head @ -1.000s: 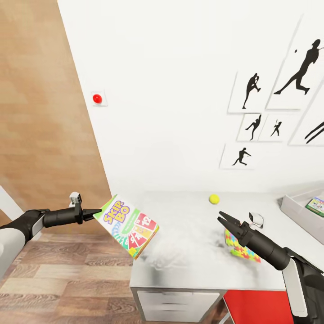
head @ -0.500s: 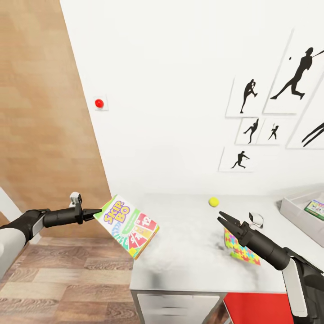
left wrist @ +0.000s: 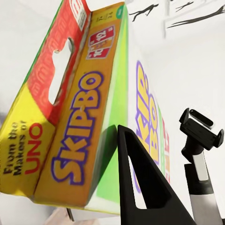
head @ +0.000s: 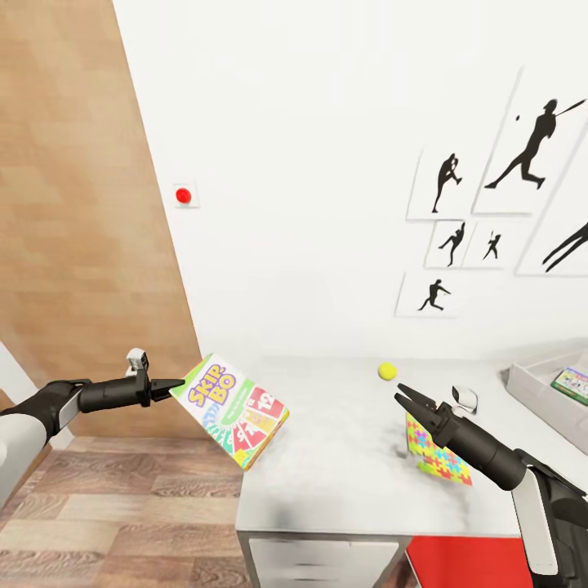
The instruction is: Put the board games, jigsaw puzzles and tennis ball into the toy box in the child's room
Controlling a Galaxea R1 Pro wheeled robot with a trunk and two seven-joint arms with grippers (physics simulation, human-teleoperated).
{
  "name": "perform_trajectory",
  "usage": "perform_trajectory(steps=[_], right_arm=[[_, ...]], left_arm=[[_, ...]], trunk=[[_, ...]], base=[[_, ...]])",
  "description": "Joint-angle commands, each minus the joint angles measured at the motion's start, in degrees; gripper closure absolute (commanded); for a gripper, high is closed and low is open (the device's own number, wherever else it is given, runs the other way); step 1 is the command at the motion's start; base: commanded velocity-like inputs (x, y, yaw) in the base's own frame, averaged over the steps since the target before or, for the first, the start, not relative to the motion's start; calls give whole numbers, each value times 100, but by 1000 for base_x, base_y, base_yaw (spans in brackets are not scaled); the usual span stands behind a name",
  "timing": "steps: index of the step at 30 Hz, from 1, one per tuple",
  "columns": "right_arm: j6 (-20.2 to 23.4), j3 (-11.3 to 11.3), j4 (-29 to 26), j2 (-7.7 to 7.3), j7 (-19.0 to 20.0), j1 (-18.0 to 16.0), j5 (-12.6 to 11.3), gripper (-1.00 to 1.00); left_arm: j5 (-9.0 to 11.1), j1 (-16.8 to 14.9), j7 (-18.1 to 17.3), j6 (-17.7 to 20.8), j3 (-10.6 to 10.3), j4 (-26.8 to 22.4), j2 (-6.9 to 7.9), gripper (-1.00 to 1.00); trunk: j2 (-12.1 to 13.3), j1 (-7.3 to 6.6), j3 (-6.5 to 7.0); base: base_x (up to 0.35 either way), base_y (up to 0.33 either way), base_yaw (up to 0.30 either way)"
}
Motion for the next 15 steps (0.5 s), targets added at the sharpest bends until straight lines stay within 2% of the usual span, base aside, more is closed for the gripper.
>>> perform_trajectory(steps=[1,15], right_arm=[[46,-3,0,-1,8,-5,-23,-100],[46,-4,7,0,-28,-5,-17,-100]], left_arm=[[37,-5,-23,59,-45,0,3,100],[39,-5,-23,59,-45,-2,3,100]], trunk=[[-12,4,-7],[-12,4,0]], base=[[0,0,0],[0,0,0]])
